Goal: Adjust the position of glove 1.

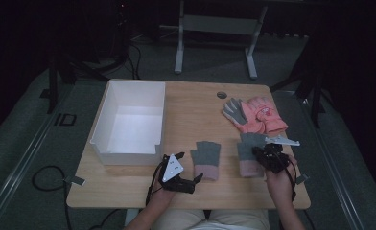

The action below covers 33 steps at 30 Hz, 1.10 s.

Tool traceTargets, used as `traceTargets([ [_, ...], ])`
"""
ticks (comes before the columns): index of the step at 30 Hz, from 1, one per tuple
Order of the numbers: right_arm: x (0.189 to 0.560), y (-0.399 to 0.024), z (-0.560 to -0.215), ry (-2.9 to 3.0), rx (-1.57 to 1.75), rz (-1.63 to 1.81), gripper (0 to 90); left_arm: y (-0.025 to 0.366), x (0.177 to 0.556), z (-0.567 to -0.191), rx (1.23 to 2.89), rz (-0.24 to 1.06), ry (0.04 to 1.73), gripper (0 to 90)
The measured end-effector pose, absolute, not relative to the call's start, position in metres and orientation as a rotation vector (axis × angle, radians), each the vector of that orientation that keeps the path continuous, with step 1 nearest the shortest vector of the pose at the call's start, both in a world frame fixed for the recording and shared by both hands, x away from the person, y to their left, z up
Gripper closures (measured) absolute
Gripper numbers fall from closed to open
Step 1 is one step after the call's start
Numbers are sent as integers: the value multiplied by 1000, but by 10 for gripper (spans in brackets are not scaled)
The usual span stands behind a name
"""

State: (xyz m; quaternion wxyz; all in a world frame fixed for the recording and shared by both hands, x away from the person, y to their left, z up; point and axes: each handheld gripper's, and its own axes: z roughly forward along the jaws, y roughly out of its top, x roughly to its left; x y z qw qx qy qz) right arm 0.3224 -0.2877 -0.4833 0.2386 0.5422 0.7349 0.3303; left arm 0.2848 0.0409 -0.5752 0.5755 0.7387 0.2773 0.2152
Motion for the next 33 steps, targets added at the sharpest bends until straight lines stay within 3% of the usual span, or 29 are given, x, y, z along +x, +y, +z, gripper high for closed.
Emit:
traceTargets([
  [17, 343, -288, -544, 2078, 1569, 808, 839, 41, 285, -575, 1730, 503, 649, 0],
  [27, 344, -290, -550, 2085, 1556, 832, 805, 40, 286, -575, 1733, 498, 650, 0],
  [33, 343, -295, -540, 2110, 1475, 846, 733, 41, 286, -575, 1725, 494, 661, 0],
])
